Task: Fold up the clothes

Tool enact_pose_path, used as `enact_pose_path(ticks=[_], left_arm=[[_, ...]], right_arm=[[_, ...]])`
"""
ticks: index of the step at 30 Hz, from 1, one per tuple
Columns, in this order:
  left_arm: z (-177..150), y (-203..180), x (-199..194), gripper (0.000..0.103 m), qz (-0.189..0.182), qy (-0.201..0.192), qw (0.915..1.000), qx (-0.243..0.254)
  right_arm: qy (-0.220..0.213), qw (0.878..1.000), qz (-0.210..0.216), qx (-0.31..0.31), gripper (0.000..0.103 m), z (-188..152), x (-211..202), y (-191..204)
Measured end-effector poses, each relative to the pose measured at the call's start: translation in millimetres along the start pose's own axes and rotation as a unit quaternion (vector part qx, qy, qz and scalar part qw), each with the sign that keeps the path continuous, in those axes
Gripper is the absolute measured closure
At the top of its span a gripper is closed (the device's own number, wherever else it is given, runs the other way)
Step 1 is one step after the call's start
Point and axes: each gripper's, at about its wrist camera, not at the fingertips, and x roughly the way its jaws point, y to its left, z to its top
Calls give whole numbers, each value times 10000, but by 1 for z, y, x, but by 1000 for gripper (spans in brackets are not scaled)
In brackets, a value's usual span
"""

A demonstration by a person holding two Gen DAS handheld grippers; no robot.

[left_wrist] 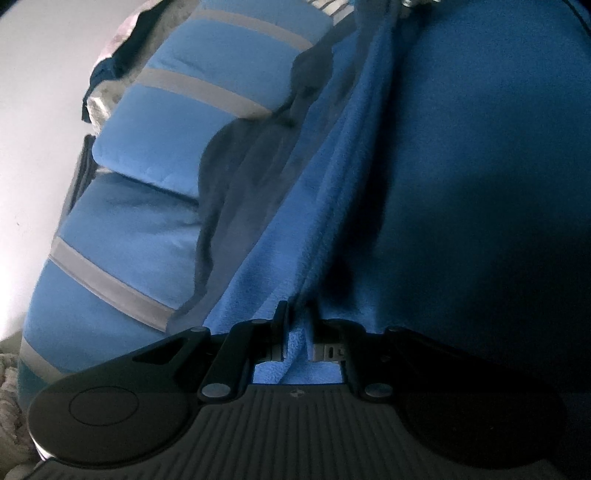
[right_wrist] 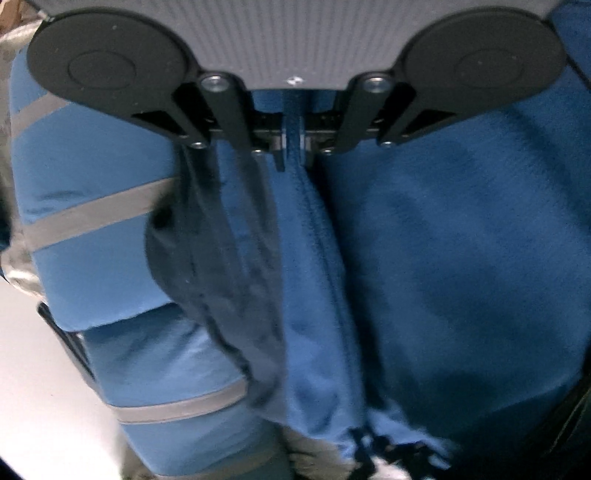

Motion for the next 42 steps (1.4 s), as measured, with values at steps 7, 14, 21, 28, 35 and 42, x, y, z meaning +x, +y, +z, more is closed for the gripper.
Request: enact_pose_path(ticks=[7,14,21,28,35,42], left_arm=[[-21,5,7,47,540,470,9973,-155],[-36,27,24,47,637,853,9901,-912],[-36,42,32,84,650,995,9823,-1450],[-55,64,31,90,442,1080,9661,-2303],[-63,52,28,89,185,1114,9785,-1727],[-50,34,-5,58,274,740,9964,-316]], right_arm=[[-6,9984,-474,313,97,-1,1,-17],[-24,9962,-678,549,97,-2,-1,-29],[27,9933,-960,644,97,-6,3,-32],[227,9970,-472,561,98,-9,6,-22],[153,9977,654,-131,98,-10,-1,16],[147,9973,654,-294,97,-9,-2,23]])
